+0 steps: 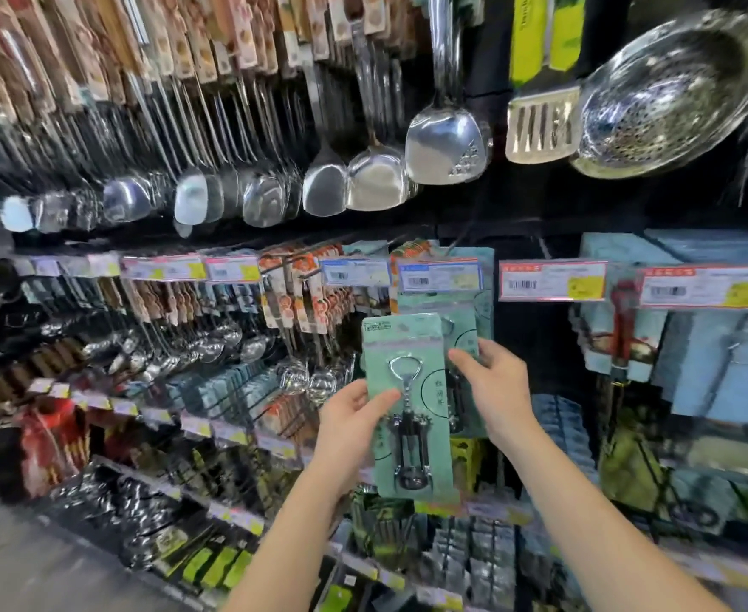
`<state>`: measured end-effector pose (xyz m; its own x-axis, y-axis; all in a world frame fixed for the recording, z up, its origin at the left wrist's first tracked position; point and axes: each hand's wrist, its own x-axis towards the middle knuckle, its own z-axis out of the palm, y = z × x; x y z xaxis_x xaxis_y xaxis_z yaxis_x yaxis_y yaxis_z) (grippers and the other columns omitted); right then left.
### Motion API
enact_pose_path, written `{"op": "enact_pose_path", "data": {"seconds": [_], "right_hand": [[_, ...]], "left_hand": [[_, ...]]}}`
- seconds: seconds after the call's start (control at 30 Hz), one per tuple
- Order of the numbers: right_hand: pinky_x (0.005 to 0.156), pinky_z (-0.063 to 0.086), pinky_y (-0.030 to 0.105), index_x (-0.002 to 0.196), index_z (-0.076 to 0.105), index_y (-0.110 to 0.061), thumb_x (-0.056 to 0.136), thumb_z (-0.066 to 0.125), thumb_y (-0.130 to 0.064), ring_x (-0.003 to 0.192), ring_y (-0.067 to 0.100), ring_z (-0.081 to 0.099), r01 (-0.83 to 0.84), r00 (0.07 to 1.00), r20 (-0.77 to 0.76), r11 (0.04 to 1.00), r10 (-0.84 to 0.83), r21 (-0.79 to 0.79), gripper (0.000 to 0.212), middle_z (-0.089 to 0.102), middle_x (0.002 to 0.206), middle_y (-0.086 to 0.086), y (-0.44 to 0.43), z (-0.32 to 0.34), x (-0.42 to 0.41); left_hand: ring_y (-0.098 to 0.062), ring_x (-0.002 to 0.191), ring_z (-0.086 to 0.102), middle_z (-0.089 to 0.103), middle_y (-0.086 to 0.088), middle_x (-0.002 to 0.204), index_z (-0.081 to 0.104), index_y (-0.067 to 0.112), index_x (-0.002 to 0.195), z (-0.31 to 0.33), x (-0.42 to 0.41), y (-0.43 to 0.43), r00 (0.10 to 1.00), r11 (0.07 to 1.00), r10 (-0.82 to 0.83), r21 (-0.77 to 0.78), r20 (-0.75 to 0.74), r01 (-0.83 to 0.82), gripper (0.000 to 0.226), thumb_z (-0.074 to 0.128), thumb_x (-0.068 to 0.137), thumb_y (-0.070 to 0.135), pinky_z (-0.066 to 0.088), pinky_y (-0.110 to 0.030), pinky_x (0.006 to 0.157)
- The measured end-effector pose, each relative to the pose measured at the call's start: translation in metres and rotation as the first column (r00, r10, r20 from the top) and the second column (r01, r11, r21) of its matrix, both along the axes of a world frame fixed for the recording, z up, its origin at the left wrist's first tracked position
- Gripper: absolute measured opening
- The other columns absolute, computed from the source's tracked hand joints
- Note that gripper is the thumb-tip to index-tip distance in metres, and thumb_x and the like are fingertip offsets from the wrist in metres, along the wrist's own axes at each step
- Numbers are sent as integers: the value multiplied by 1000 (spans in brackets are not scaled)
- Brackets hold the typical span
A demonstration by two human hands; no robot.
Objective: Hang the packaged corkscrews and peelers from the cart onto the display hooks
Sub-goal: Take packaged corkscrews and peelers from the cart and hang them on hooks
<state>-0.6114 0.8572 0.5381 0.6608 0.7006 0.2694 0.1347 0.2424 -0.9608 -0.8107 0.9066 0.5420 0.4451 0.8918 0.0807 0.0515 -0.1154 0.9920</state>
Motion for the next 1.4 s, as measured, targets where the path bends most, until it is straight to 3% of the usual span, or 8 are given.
{"op": "enact_pose_path", "data": {"seconds": [0.17, 0.3, 0.37, 0.47, 0.57, 0.9, 1.3, 1.4], "right_hand": [[82, 50, 36, 94, 66, 0, 83, 79, -46, 79, 18, 60, 133, 991, -8, 991, -133, 27, 49, 63, 86, 0, 8, 3, -16], [101, 57, 49, 117, 73, -7, 77, 82, -50, 109, 19, 70, 153, 985, -88, 986, -147, 65, 60, 76, 118, 16, 11, 11, -26], [87, 55, 39, 101, 74, -5, 83, 79, -38, 91, 16, 65, 173, 983, -75, 981, -167, 92, 38, 74, 104, 27, 9, 15, -32], [74, 54, 26, 87, 77, -14, 92, 76, -11, 76, 7, 65, 235, 970, -92, 963, -224, 133, 5, 79, 82, 7, 6, 21, -37], [75, 54, 33, 88, 76, -8, 94, 74, -6, 78, 14, 64, 275, 959, -113, 948, -260, 159, 6, 78, 90, 19, 8, 22, -43], [81, 56, 38, 81, 79, -30, 93, 74, -10, 80, 17, 66, 390, 921, -84, 901, -381, 188, 24, 78, 90, 12, 8, 14, -40], [89, 61, 42, 97, 76, -19, 93, 73, -19, 100, 26, 76, 352, 929, -101, 934, -357, -67, 5, 80, 97, 0, 59, 14, 24], [91, 56, 41, 113, 68, -13, 95, 70, -38, 101, 26, 71, 396, 918, 82, 888, -388, -231, 31, 76, 110, 4, 71, 16, 42]], "left_hand": [[-22, 107, 79, 84, -1, 112, 75, 14, 121, 0, -9, 28, 995, 995, -97, 1, 30, 97, 22, 72, 99, 18, 60, -39, 97], [-18, 107, 79, 84, 2, 113, 75, 16, 121, -2, -10, 48, 989, 990, -143, 3, 34, 143, 22, 73, 99, 16, 59, -37, 99], [-18, 104, 79, 84, 0, 111, 76, 16, 119, -4, -9, 56, 984, 986, -166, -13, 58, 167, 21, 73, 98, 14, 60, -37, 97], [-11, 83, 78, 85, 2, 98, 76, 16, 115, -6, -7, 63, 977, 978, -199, -54, 80, 204, 18, 74, 98, 15, 61, -28, 77], [0, 66, 74, 83, 6, 87, 75, 11, 117, -7, -4, 70, 965, 966, -251, -44, 74, 255, 20, 74, 97, 13, 55, -13, 59], [-14, 100, 80, 84, 1, 111, 76, 16, 118, -7, 7, 86, 938, 941, -337, -10, 74, 339, 23, 76, 96, 11, 61, -30, 92], [-14, 102, 79, 84, 0, 113, 77, 13, 119, -8, 18, 88, 933, 940, -337, -11, 126, 341, 23, 75, 96, 9, 61, -31, 95], [-12, 100, 79, 84, 0, 110, 77, 14, 115, -7, 25, 82, 932, 941, -331, -28, 144, 338, 21, 74, 96, 6, 61, -24, 89]]}}
